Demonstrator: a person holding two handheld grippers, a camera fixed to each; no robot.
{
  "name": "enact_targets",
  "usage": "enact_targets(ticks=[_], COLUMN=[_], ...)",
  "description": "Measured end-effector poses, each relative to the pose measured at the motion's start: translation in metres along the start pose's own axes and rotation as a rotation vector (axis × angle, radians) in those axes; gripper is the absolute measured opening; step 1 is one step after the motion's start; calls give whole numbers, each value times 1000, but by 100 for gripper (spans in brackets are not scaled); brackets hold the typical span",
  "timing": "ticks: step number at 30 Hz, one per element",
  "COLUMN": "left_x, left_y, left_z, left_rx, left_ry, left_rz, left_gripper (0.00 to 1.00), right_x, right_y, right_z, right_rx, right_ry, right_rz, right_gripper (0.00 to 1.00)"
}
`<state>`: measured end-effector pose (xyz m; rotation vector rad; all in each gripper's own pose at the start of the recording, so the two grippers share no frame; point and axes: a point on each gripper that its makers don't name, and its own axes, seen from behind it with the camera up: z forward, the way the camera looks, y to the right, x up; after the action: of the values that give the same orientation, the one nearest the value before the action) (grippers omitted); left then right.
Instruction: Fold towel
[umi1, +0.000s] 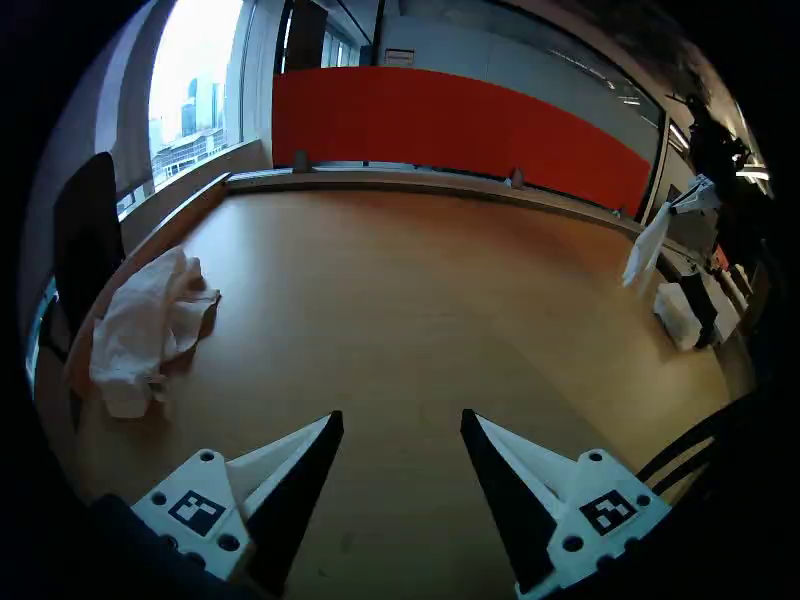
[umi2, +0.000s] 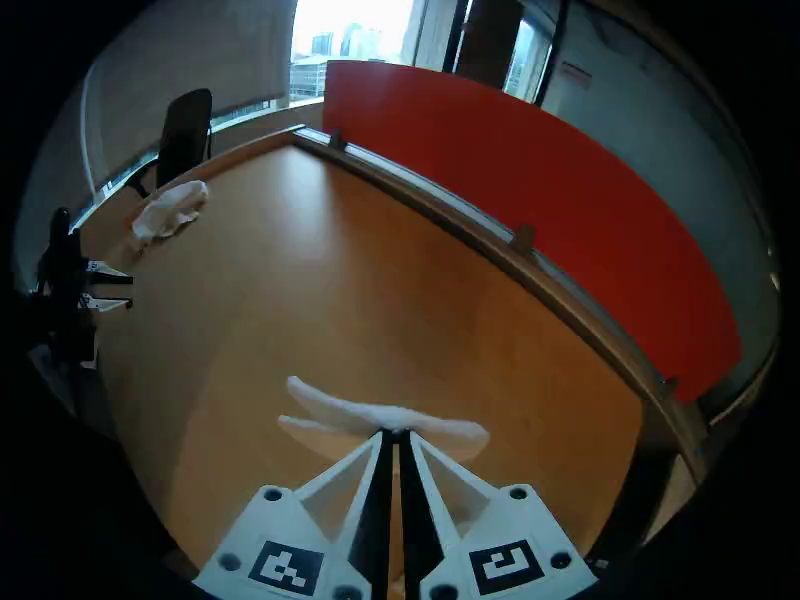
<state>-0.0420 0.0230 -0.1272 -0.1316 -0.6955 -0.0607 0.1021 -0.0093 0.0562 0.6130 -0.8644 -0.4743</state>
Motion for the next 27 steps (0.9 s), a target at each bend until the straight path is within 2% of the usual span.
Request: enact_targets(ticks=[15,21,27], left_x=[3,4,4], left_y=[4,6,8], left_z=[1,0,-2], left_rx=[8,7,4], left_ry=[-9,-10,-13], left_rz=[13,21,28], left_gripper=[87,87,87], right_x=[-42,-52,-65], right_y=[85,106,116], right_z=[-26,-34,-41], right_rx=[-117,-147,-162], right_ry=[-58,-71,-86], right_rz=[58,76,95], right_gripper=[4,4,4])
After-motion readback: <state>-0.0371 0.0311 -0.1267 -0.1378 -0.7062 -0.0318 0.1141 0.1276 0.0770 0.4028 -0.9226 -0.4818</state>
